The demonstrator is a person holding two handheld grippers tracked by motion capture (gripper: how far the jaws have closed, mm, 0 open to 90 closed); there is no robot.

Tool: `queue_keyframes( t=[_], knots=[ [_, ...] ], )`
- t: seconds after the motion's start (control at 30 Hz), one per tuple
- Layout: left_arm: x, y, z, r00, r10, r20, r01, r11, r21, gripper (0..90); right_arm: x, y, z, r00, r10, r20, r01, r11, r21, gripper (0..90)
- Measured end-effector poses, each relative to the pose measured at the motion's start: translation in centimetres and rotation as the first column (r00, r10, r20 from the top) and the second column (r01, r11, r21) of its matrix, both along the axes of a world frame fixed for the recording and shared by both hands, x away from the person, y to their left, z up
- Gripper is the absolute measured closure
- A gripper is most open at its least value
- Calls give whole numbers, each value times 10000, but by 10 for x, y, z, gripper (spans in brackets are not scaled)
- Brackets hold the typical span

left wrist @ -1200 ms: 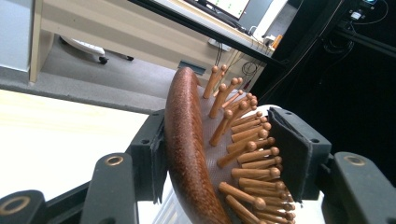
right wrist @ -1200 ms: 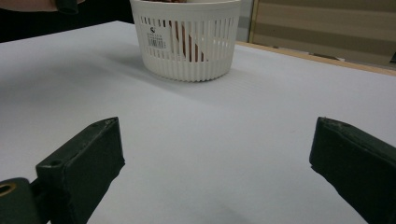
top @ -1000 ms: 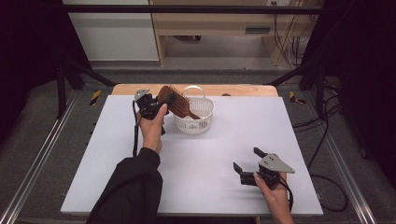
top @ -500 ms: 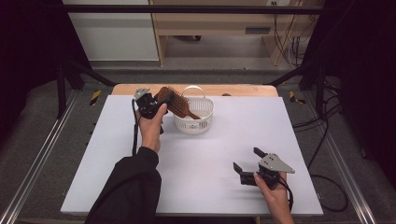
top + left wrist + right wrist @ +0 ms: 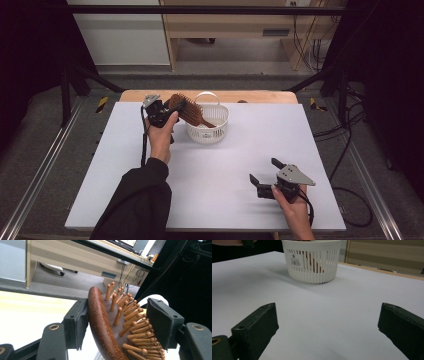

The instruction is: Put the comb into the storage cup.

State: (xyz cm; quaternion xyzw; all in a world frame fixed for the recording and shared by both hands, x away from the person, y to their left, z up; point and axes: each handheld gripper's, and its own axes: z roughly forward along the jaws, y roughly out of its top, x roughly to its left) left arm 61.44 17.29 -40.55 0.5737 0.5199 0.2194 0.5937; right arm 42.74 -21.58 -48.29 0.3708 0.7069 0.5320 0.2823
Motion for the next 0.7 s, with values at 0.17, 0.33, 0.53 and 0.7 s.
queue_keyframes(
  t=[0.17,0.33,0.53,0.7],
  knots=[
    [0,0,0,10000,-57,9,57,10000,31,329,0,0,0,10000,3,2,-3,10000,-1,33],
    [-1,-2,1,10000,48,47,-49,9993,368,272,0,0,0,10000,-9,4,9,10000,3,33],
    [-2,-1,1,9999,115,50,-117,9994,327,208,0,0,0,10000,-10,5,10,10000,-4,33],
    [-2,0,1,9999,147,43,-148,9996,249,141,0,1,0,10000,-3,-3,3,10000,-5,33]
  ],
)
